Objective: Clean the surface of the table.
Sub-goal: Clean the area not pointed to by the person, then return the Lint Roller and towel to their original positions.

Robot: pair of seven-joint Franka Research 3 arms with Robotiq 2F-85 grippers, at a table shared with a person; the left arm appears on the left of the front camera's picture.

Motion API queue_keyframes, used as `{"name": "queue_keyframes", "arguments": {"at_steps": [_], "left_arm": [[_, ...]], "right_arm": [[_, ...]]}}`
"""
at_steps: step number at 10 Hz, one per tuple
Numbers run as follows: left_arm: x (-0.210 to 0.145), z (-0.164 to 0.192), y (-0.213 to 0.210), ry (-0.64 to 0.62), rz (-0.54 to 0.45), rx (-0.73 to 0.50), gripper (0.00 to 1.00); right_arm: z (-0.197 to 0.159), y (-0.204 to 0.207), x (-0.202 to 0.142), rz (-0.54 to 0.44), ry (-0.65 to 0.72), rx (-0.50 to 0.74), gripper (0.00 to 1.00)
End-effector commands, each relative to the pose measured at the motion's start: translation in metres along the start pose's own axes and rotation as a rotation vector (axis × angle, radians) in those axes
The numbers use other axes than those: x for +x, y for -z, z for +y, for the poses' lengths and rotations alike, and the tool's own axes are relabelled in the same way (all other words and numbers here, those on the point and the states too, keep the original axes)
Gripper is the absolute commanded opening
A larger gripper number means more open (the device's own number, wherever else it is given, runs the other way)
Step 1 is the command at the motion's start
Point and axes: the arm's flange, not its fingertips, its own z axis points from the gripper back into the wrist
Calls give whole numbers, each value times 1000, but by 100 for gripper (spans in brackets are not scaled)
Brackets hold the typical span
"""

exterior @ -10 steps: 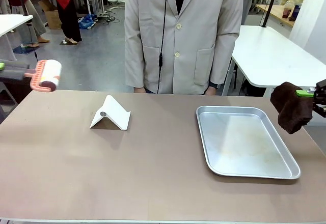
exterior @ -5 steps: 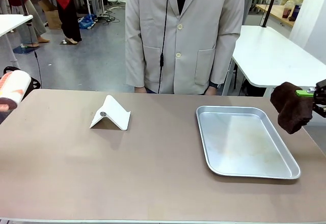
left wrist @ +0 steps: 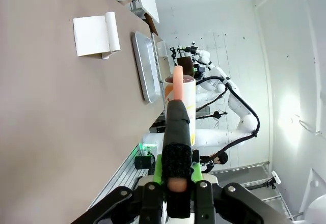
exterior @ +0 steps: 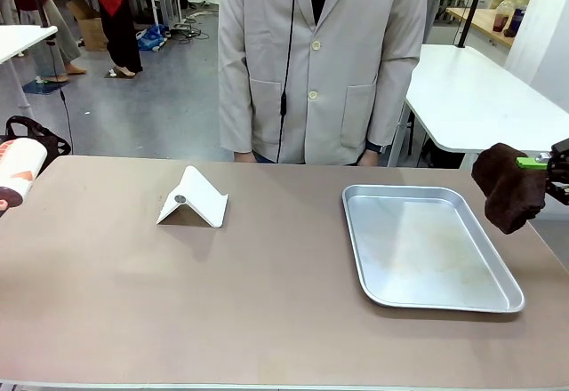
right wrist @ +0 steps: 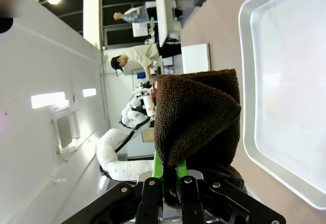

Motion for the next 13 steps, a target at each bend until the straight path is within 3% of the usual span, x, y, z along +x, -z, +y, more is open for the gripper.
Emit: {"name": "queue_keyframes", "arguments": {"at_steps": [1, 12, 13], "left_arm": [[1, -7, 2, -4, 2, 0, 22], [0, -1, 0, 2, 1, 1, 22], [22, -16, 21, -36, 23, -8, 22]], "right_arm": [[6, 1, 0, -1, 4, 21, 11], [0, 0, 0, 0, 0, 0, 11], [17, 12, -1, -8, -46, -5, 11]]}}
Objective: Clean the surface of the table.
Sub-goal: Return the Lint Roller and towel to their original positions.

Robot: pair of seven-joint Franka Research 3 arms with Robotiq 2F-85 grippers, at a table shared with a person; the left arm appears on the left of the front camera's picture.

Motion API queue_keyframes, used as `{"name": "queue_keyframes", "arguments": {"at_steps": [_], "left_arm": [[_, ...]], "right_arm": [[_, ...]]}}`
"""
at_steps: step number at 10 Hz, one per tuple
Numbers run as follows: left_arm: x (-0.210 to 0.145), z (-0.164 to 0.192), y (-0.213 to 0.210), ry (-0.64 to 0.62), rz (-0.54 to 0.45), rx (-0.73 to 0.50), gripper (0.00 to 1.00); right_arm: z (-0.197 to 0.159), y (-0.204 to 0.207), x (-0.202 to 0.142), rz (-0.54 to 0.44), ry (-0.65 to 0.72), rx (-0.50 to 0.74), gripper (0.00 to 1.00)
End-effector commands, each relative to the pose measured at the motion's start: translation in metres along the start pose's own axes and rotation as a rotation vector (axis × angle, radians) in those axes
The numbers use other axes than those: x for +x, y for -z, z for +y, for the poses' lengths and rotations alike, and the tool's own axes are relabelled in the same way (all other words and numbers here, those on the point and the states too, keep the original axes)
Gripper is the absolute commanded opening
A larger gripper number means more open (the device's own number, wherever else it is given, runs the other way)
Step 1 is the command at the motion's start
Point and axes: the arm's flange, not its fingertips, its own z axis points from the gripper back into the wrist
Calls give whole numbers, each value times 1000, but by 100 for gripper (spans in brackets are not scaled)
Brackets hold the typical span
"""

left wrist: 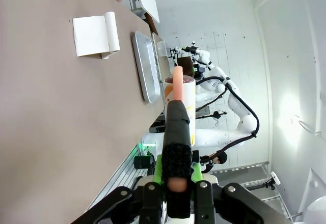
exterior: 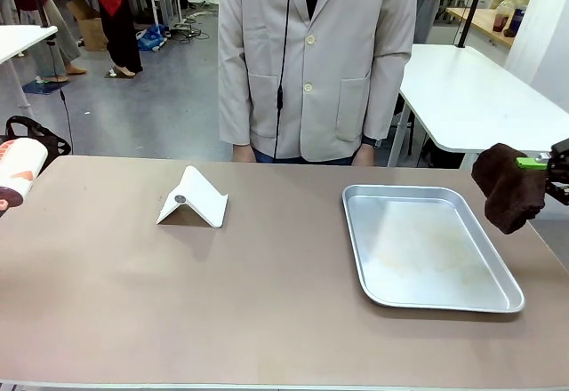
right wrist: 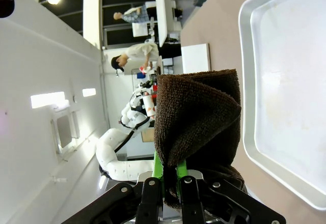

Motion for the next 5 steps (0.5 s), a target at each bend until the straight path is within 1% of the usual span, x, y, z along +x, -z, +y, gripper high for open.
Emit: {"name": "queue_keyframes", "arguments": {"at_steps": [1, 3, 4, 5], "left_arm": [[38, -32, 41, -45, 57, -6, 22], [70, -66, 110, -58, 166, 74, 22], [81, -81, 147, -72, 207, 143, 22], [87, -101, 186, -100, 254, 218, 22]], "right_arm": [[28, 35, 7, 39, -70, 10, 11], [51, 98, 21, 106, -75, -23, 11], [61, 132, 25, 96, -62, -47, 11], [70, 173, 28, 87, -33, -103, 11]]}}
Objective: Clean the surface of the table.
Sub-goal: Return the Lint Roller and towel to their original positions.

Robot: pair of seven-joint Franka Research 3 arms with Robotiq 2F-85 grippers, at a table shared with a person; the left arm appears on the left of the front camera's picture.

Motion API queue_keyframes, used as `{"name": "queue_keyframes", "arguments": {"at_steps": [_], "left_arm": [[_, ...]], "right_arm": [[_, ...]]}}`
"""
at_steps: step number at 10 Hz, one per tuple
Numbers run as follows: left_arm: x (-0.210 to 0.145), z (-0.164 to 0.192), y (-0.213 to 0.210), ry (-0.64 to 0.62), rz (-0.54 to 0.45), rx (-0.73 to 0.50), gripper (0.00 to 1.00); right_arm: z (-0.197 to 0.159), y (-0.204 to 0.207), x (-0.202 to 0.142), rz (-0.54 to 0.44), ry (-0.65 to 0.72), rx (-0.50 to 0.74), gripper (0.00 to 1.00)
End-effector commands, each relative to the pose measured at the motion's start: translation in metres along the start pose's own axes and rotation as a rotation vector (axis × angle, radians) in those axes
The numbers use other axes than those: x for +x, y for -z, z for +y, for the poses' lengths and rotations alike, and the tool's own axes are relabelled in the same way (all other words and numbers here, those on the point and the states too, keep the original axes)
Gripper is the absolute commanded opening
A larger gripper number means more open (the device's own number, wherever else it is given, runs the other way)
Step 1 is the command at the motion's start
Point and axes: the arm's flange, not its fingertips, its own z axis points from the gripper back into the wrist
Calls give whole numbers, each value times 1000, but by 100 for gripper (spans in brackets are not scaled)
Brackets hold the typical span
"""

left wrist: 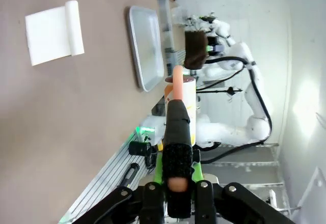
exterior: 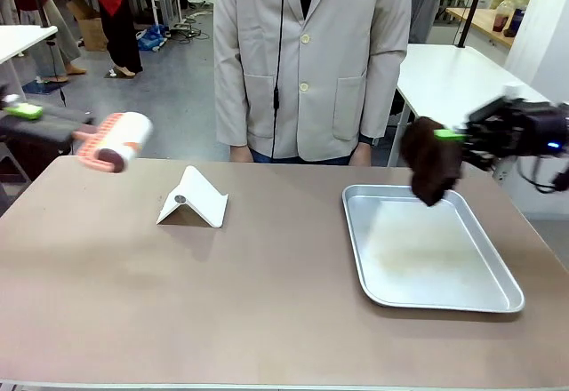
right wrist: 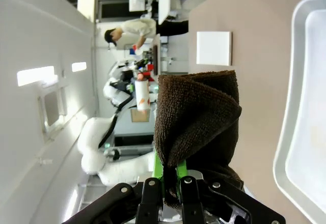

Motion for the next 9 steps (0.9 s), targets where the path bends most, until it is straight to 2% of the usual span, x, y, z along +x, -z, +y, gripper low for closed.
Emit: {"name": "queue_keyframes", "arguments": {"at_steps": [1, 3, 5, 6, 7, 8, 9], "left_arm": [[8, -39, 45, -58, 57, 145, 22], [14, -78, 96, -71, 49, 316, 22], [21, -86, 129, -55, 58, 513, 22], [30, -84, 146, -43, 19, 592, 22], [41, -80, 159, -27, -64, 652, 22], [51, -75, 174, -10, -140, 691, 22], [62, -67, 190, -24, -167, 692, 22]], "right_arm": [[20, 55, 17, -10, 40, -96, 11], [22, 121, 24, -16, 11, -239, 11], [4, 170, 29, 9, 13, -373, 11], [-8, 189, 31, 19, 25, -435, 11], [-18, 202, 32, 28, 26, -493, 11], [-27, 210, 32, 35, 43, -525, 11], [-36, 212, 33, 31, 59, -549, 11]]}}
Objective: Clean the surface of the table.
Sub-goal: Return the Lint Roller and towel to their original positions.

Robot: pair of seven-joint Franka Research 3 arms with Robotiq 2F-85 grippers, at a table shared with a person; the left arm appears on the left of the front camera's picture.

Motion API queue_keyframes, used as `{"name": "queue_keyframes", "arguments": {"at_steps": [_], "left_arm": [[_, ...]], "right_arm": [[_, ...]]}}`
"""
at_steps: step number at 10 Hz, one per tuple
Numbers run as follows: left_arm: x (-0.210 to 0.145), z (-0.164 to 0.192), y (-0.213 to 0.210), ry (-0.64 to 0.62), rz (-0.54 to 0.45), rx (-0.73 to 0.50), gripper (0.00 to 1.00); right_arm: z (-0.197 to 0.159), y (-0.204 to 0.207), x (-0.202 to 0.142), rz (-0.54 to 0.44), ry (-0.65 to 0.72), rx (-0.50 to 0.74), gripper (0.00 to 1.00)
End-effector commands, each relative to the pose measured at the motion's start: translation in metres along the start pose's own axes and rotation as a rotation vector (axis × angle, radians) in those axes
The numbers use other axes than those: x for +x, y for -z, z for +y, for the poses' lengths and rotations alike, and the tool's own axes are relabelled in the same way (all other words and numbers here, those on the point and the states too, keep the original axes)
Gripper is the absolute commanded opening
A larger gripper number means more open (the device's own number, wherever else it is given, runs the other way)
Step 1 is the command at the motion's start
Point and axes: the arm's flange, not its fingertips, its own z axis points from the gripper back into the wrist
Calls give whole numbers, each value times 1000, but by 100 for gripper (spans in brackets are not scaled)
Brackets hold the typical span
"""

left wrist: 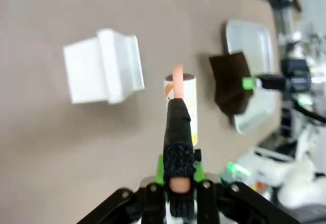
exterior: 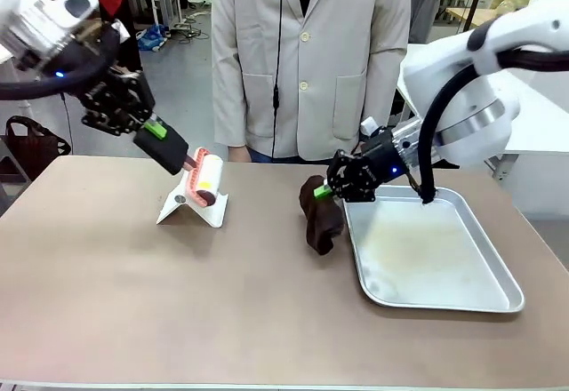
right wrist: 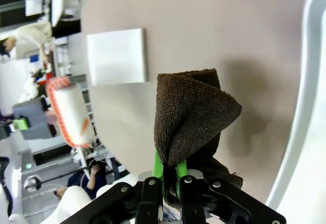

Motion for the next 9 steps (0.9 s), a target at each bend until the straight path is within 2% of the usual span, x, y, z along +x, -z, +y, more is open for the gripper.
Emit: {"name": "queue_keyframes", "arguments": {"at_steps": [1, 3, 4, 5, 8, 9], "left_arm": [[12, 0, 32, -75, -33, 52, 22], [23, 6, 52, -87, 13, 89, 22], [25, 8, 56, -103, 188, -40, 22], [17, 9, 55, -61, -15, 61, 22], [17, 9, 55, -61, -15, 61, 22], [21, 10, 59, -68, 19, 48, 22]], "right_arm": [[4, -1, 12, 0, 58, -33, 11], [-3, -8, 13, -13, 67, -11, 11], [-10, 4, 6, 4, 39, -19, 11], [-10, 4, 6, 4, 39, -19, 11], [-13, 2, 7, 1, 48, -20, 11], [-1, 1, 8, -26, 15, -85, 11]]}}
